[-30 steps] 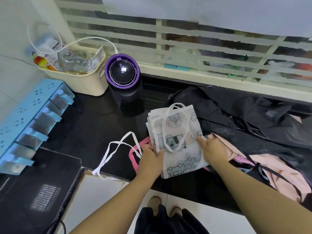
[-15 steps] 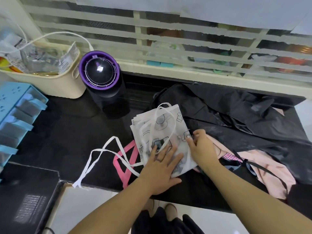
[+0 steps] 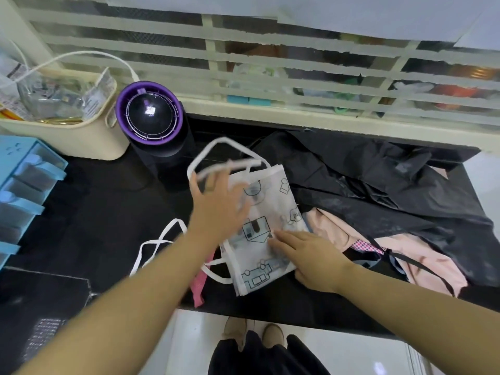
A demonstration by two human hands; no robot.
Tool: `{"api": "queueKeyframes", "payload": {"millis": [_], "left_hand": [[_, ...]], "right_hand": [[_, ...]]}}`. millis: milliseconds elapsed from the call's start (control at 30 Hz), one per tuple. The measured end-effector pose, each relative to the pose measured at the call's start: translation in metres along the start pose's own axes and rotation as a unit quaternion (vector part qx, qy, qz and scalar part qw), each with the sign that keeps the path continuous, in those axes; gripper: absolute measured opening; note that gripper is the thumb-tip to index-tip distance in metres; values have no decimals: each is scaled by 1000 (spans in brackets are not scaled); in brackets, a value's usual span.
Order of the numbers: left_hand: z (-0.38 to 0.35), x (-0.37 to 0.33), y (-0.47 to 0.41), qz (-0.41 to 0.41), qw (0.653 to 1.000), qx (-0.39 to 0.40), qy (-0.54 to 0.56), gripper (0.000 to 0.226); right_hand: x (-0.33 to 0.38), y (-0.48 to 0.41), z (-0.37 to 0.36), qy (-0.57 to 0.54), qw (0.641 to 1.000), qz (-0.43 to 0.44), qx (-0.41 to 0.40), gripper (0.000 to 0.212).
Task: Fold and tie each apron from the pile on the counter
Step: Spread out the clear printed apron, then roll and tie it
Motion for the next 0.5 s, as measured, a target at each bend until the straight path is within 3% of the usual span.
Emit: {"api": "queueKeyframes", "payload": {"millis": [100, 267, 300, 367, 433, 500], "left_hand": [[31, 36, -54, 30, 999, 11, 41, 45], [59, 23, -42, 37, 989, -42, 136, 20], [48, 7, -28, 16, 987, -10, 158, 19], [13, -35, 12, -49, 974, 125, 182, 26], [-22, -71, 61, -116, 950, 246, 155, 55], [-46, -79, 95, -135, 941, 288, 113, 77]], "right_hand": [[6, -2, 6, 4, 1000, 17, -17, 79], [9, -6, 4, 58, 998, 5, -20, 70], [8, -6, 5, 61, 998, 0, -24, 69], [4, -7, 7, 64, 997, -6, -29, 64], [5, -10, 7, 60, 998, -14, 4, 53], [12, -15, 7, 72, 995, -33, 64, 41]]}}
Point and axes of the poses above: each hand's wrist, its own y-axis away from the middle knuckle, its own z-axis out of the back of the hand, x = y × z, the point moved 10 cm from there along -y, towards the middle knuckle, and after that the axes turned 7 degrees about -y, right-handed, at the moved point
